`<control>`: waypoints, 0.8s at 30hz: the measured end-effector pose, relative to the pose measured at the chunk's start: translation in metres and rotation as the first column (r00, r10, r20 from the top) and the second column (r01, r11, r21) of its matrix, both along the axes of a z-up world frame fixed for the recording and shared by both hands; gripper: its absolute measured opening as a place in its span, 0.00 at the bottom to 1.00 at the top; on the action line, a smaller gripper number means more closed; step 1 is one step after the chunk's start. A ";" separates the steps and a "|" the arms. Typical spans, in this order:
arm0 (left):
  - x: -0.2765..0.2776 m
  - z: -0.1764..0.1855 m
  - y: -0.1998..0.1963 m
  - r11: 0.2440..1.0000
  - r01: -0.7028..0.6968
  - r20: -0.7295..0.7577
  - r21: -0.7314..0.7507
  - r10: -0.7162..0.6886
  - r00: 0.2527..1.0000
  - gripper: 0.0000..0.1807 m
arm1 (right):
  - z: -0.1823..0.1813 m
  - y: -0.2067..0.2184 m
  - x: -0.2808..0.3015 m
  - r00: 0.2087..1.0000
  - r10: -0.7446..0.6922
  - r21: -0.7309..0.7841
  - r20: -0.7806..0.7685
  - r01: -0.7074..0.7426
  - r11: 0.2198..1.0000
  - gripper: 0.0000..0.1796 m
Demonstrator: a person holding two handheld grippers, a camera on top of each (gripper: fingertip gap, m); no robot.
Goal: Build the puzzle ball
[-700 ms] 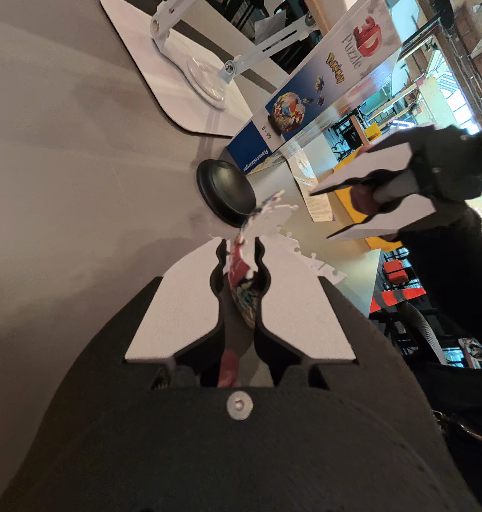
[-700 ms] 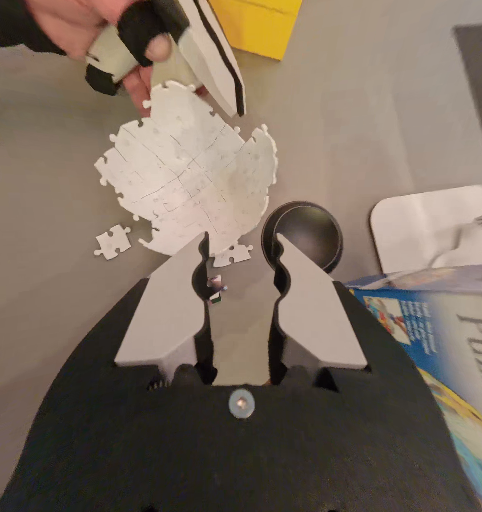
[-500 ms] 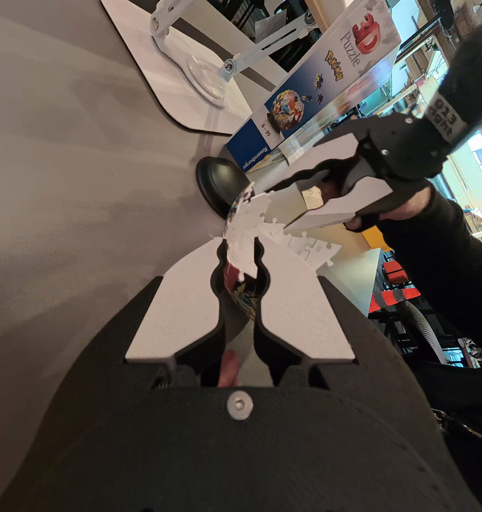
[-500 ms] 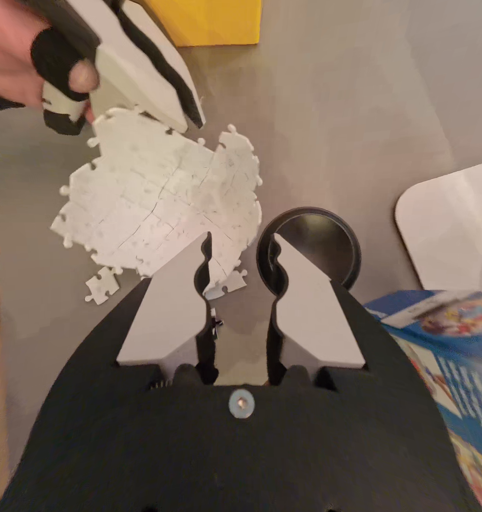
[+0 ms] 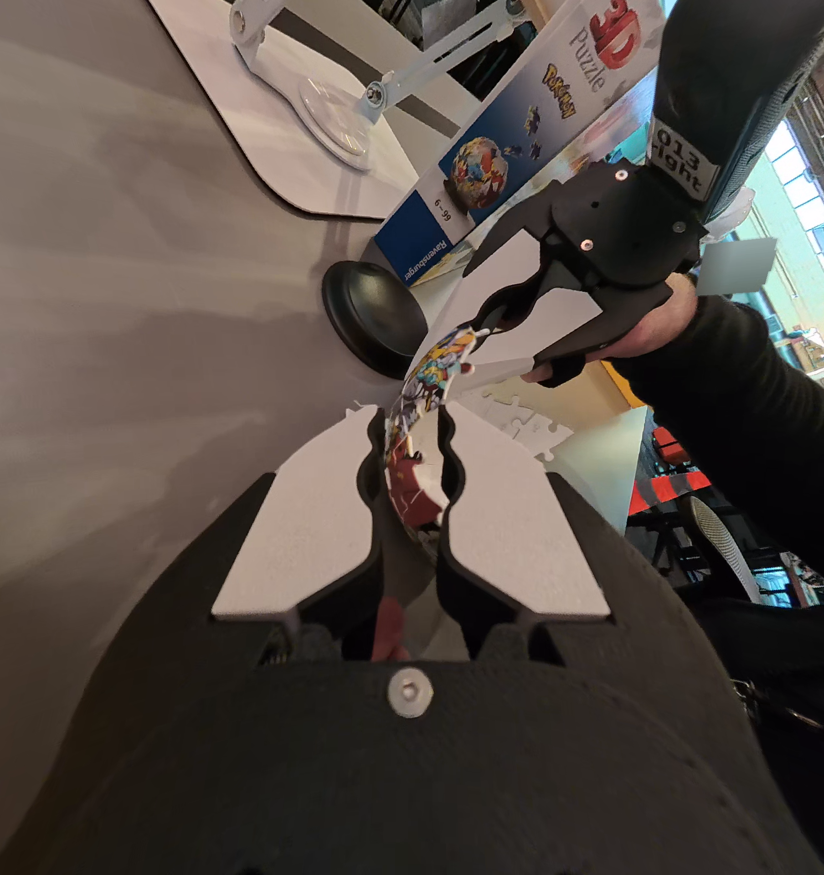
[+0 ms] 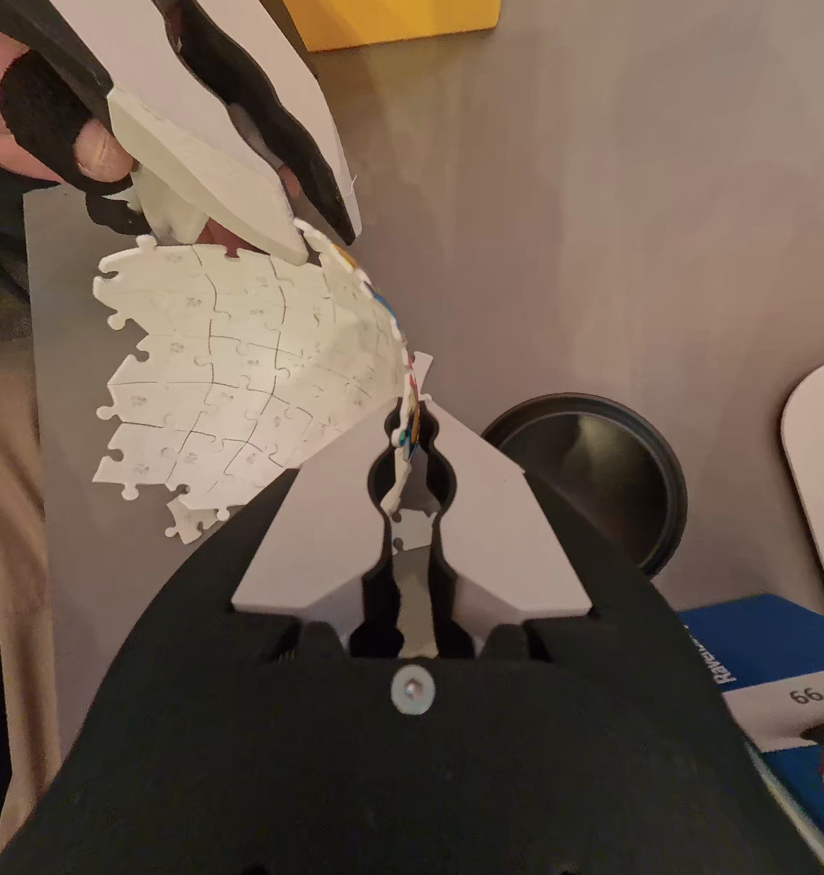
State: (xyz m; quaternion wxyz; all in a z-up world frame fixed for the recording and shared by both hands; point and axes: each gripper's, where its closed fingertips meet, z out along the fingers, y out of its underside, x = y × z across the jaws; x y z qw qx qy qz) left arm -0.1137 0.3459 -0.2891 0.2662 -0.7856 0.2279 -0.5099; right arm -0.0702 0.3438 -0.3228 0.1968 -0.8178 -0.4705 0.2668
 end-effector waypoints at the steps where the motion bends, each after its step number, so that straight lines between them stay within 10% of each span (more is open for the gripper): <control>1: -0.001 0.002 0.000 1.000 0.003 0.000 0.006 -0.003 1.000 0.12 | 0.001 0.000 -0.001 1.000 -0.006 0.004 -0.008 0.006 1.000 0.02; 15: -0.013 0.023 -0.011 0.969 0.006 -0.274 0.246 0.063 0.960 0.33 | 0.023 0.030 0.001 0.967 -0.211 0.186 -0.142 0.236 0.954 0.02; 24: -0.027 0.009 0.007 0.911 -0.141 -0.389 0.387 0.300 0.871 0.22 | 0.046 0.041 0.004 0.913 -0.333 0.380 -0.234 0.401 0.833 0.01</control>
